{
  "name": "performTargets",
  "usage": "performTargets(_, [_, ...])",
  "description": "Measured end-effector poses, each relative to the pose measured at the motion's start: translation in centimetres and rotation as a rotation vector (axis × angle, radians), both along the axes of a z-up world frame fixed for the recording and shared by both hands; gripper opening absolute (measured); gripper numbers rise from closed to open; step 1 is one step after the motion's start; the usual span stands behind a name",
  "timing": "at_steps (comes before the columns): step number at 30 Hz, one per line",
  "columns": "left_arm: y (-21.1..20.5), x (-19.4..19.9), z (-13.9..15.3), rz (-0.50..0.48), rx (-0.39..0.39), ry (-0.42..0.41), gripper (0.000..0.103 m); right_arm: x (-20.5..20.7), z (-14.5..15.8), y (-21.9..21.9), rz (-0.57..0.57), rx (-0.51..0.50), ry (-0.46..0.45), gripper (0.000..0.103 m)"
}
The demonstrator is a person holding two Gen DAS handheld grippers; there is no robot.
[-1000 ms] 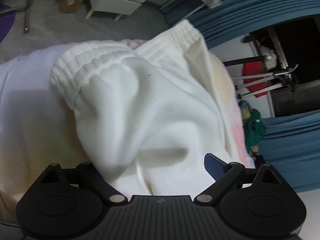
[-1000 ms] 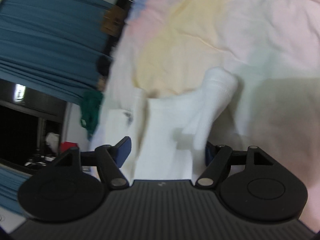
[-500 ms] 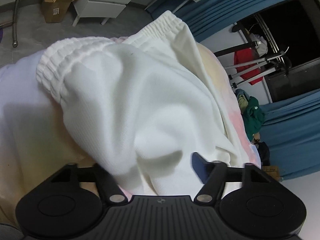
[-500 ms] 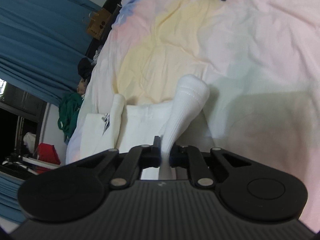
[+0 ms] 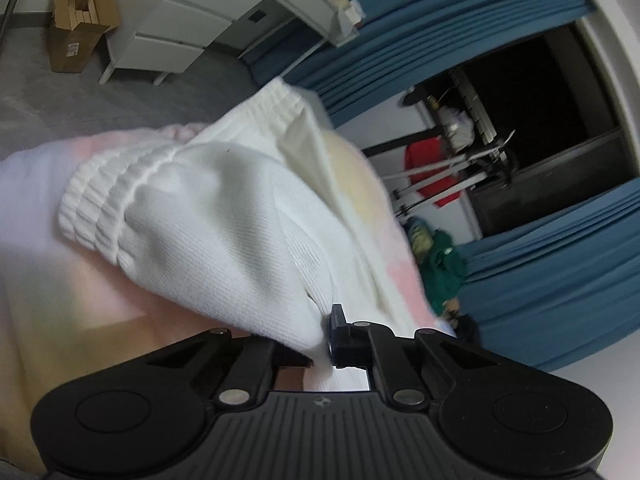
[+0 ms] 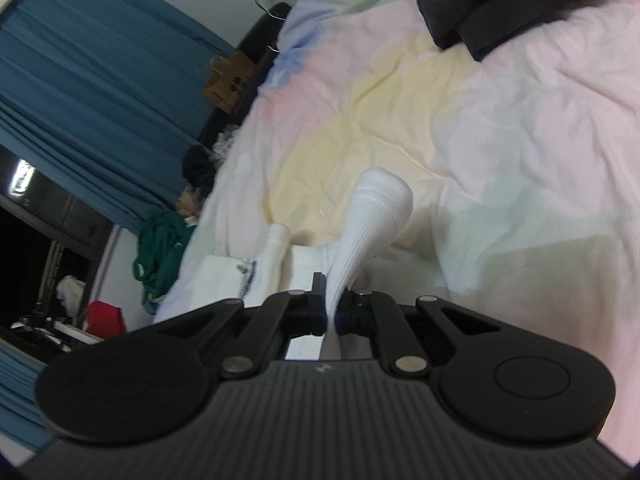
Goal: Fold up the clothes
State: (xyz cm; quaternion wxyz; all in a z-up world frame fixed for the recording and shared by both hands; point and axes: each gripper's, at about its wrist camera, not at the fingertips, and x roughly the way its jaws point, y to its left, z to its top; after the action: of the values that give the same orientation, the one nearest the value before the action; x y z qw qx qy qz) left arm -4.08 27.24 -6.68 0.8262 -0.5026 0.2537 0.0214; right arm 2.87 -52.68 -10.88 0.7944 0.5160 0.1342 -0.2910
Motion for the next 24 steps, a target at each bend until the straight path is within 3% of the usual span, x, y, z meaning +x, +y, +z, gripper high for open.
performTargets(5, [0.7,-1.5,2.8,0.006,0.014,-0.020,0.006,-2.2,2.0,0.4,-0.005,-0.056,-0.020,0.006])
performTargets(11, [2.6,2.3,6.2,-0.035,0.001,0.020,0.006,0.3,6.2,1.4,0.019,-0.143,-0.005,0.006])
performTargets(16, [2.9,9.8,9.1,-0.036,0.048,0.034,0.007,7.7,10.8,2.2,0.068,-0.284,0.017,0.006])
performTargets(19, [3.2,15.6,9.2,-0.023,0.070,0.056,0.008,13.8,12.6,2.5,0.101,-0.343,0.030,0.006])
performTargets(24, [2.9,27.6,6.2,-0.013,0.122,0.179,0.010,25.6,10.9,3.4,0.128,-0.459,0.162,0.006])
